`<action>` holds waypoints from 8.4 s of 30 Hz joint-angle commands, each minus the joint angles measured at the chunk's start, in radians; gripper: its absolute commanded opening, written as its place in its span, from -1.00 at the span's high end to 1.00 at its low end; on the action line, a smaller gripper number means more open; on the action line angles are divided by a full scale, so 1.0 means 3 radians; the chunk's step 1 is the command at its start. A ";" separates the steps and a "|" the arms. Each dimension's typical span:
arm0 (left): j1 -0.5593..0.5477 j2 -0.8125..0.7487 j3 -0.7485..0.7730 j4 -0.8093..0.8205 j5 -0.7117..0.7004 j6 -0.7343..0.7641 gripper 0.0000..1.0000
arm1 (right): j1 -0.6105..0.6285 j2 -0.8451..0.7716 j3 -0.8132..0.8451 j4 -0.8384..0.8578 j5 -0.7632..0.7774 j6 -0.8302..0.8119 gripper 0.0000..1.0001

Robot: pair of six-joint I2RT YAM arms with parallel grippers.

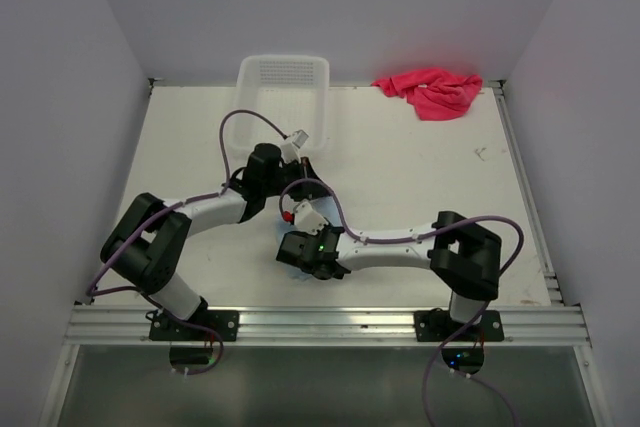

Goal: Roll the towels
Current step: Roll the towel, then place the rolled towel into the container

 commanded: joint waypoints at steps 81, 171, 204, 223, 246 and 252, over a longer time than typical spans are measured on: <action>0.0120 -0.0555 -0.0423 -0.0039 -0.0026 0.0069 1.00 | 0.0388 0.0197 0.0265 -0.0352 0.0824 0.0214 1.00; -0.0048 -0.1010 -0.0709 -0.0019 -0.0236 -0.0135 1.00 | 0.0623 0.0064 0.0051 0.0115 0.0548 0.0567 0.52; -0.0151 -0.0535 -0.1512 0.0482 -0.0185 -0.0192 1.00 | -0.0388 -0.1305 -0.1292 0.2126 -0.2349 0.0648 -0.64; -0.0136 -0.0668 -0.1272 0.0248 -0.0241 -0.0100 1.00 | -0.0450 -0.1075 -0.1732 0.2623 -0.2296 0.0680 0.33; 0.0043 -0.1378 -0.0090 -0.2452 -0.1534 -0.0242 -0.55 | 0.0414 -0.0354 -0.0837 0.1524 0.0431 0.1099 0.57; 0.0043 -0.1624 -0.0474 -0.2279 -0.1310 -0.0574 -0.91 | 0.0455 -0.0150 -0.0572 0.1437 0.0600 0.1140 0.64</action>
